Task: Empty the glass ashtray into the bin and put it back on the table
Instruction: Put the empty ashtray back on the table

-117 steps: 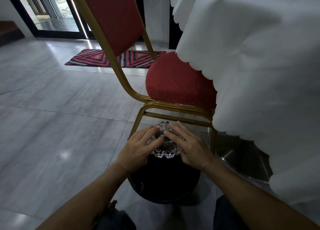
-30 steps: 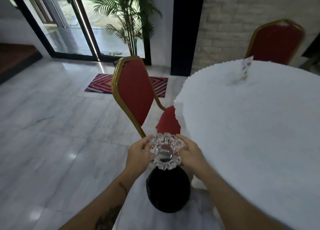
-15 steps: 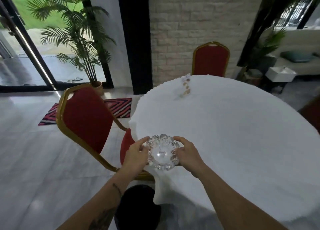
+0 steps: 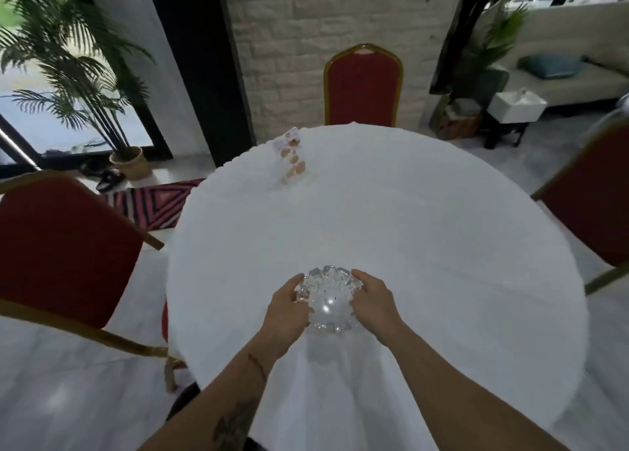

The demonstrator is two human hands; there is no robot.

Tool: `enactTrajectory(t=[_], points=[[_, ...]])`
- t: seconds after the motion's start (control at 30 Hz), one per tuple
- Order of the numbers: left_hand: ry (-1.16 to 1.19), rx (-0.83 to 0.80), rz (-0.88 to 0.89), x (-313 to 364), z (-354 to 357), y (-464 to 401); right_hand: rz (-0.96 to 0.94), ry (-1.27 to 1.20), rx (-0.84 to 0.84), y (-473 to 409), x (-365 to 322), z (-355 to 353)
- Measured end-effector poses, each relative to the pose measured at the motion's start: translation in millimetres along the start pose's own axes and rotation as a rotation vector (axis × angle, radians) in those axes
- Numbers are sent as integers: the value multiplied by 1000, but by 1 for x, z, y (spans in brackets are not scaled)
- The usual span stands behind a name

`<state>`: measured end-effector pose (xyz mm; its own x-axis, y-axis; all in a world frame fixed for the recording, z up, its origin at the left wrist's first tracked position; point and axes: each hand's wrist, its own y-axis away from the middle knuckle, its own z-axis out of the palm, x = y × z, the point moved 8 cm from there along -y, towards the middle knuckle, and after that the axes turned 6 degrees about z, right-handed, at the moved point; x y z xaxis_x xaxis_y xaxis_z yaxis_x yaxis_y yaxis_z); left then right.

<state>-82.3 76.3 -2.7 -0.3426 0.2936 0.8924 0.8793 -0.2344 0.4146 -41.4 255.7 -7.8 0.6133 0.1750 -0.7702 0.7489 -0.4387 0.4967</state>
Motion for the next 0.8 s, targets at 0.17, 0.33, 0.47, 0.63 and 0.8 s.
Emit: enactTrajectory(t=[0.17, 0.33, 0.47, 0.63, 0.8], points=[[-71, 31, -34, -44, 33, -61, 46, -5, 12, -25, 9, -25], [-118, 69, -21, -11, 58, -60, 35, -44, 44, -39, 10, -41], [-190, 104, 9, 10, 69, -58, 57, -47, 10, -53, 15, -45], [-248, 154, 17, 16, 66, -66, 47, 0, -56, -64, 17, -42], [-316, 139, 81, 31, 60, -68, 4, 74, -99, -67, 14, -42]])
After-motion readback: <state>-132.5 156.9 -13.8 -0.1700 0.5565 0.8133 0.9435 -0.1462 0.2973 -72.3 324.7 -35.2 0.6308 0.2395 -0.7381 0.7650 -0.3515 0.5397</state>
